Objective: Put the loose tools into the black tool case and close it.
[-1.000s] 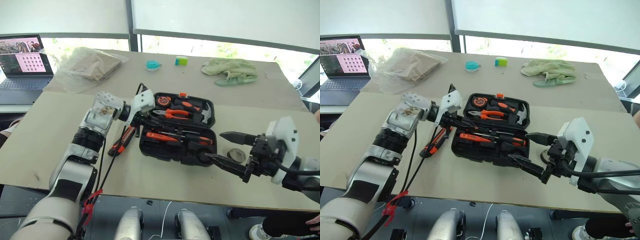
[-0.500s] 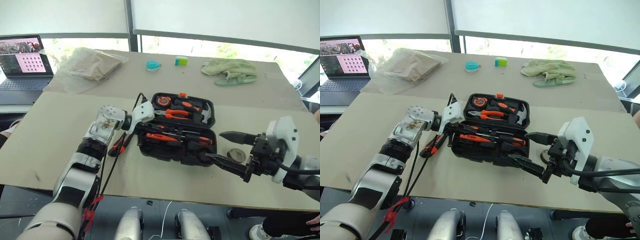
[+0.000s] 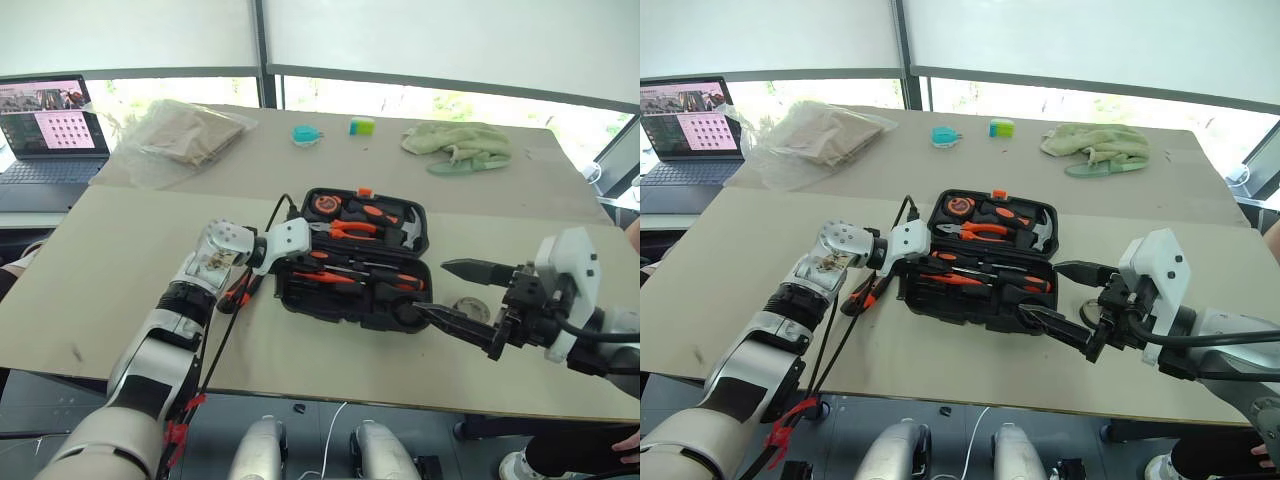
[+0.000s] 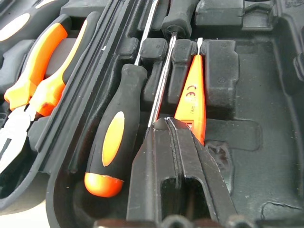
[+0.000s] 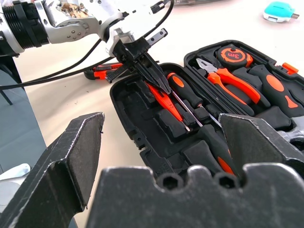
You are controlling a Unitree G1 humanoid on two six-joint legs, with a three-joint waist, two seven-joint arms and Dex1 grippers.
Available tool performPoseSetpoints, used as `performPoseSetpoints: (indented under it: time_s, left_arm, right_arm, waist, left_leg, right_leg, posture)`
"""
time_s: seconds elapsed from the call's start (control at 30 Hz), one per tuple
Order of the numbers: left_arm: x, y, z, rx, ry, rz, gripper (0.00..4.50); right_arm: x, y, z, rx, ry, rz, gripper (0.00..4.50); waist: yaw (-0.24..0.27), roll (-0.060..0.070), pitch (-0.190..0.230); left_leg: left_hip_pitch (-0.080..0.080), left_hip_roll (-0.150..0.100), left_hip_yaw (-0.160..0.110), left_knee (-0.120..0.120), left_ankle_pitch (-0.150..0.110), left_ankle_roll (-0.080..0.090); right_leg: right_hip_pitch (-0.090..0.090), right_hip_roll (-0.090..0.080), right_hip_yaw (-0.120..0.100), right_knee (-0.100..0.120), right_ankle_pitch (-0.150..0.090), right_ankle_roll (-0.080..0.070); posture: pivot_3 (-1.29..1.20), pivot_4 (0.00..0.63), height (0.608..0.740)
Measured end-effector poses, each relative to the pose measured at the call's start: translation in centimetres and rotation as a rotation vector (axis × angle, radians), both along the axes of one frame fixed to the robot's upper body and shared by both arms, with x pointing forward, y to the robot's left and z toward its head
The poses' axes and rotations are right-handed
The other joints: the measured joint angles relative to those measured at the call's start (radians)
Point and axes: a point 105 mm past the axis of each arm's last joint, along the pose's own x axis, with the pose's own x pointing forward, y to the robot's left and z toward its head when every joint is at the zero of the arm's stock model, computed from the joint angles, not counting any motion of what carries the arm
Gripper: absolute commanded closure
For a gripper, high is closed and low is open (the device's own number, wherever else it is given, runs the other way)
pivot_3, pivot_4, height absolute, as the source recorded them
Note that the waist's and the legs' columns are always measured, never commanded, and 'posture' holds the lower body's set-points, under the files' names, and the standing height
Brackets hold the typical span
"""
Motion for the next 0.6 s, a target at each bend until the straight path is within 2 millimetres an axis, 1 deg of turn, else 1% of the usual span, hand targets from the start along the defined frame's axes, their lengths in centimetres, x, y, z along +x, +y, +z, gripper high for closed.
performPoseSetpoints:
  time_s: [0.13, 0.23, 0.37, 0.53, 0.6]
  left_arm:
    - [0.0, 0.0, -0.1, 0.008, -0.011, -0.004, 4.48]
    - [-0.2, 0.1, -0.1, 0.001, -0.011, -0.004, 4.48]
    - [-0.7, 0.0, 0.4, -0.056, 0.013, -0.002, 4.48]
    - [-0.8, -0.2, 2.1, -0.140, 0.004, 0.025, 4.48]
    - [-0.8, 0.1, 1.8, -0.128, 0.000, 0.035, 4.48]
  right_arm:
    - [0.2, 0.3, -0.3, -0.001, 0.011, 0.015, 0.00]
    - [0.6, 0.1, -0.1, -0.002, 0.004, 0.004, 0.00]
    - [0.7, 0.3, -0.6, -0.004, 0.024, 0.018, 0.00]
    - [0.9, 0.4, -0.5, -0.010, 0.017, 0.023, 0.00]
    - [0.9, 0.4, -0.6, -0.011, 0.016, 0.024, 0.00]
  waist:
    - [-0.002, 0.000, -0.002]
    - [-0.003, 0.000, -0.002]
    - [-0.004, 0.000, -0.002]
    - [-0.003, 0.000, -0.002]
    - [-0.003, 0.000, -0.002]
  left_leg:
    - [0.001, 0.000, 0.000, 0.000, 0.000, 0.000]
    - [0.001, 0.000, 0.000, -0.001, 0.000, 0.000]
    - [0.000, 0.000, 0.000, -0.001, 0.000, 0.000]
    - [-0.001, 0.000, 0.000, -0.001, 0.000, 0.000]
    - [0.000, 0.000, 0.000, -0.001, 0.000, 0.000]
  right_leg:
    - [0.001, 0.000, 0.000, 0.000, 0.000, 0.000]
    - [0.001, 0.000, 0.000, 0.000, 0.000, 0.000]
    - [-0.001, 0.000, 0.000, 0.000, 0.000, 0.000]
    - [-0.001, 0.000, 0.000, 0.000, 0.000, 0.000]
    - [-0.001, 0.000, 0.000, 0.000, 0.000, 0.000]
  posture:
    - [0.00, 0.150, 0.740]
    - [0.00, 0.150, 0.740]
    - [0.00, 0.150, 0.740]
    - [0.00, 0.150, 0.740]
    - [0.00, 0.150, 0.740]
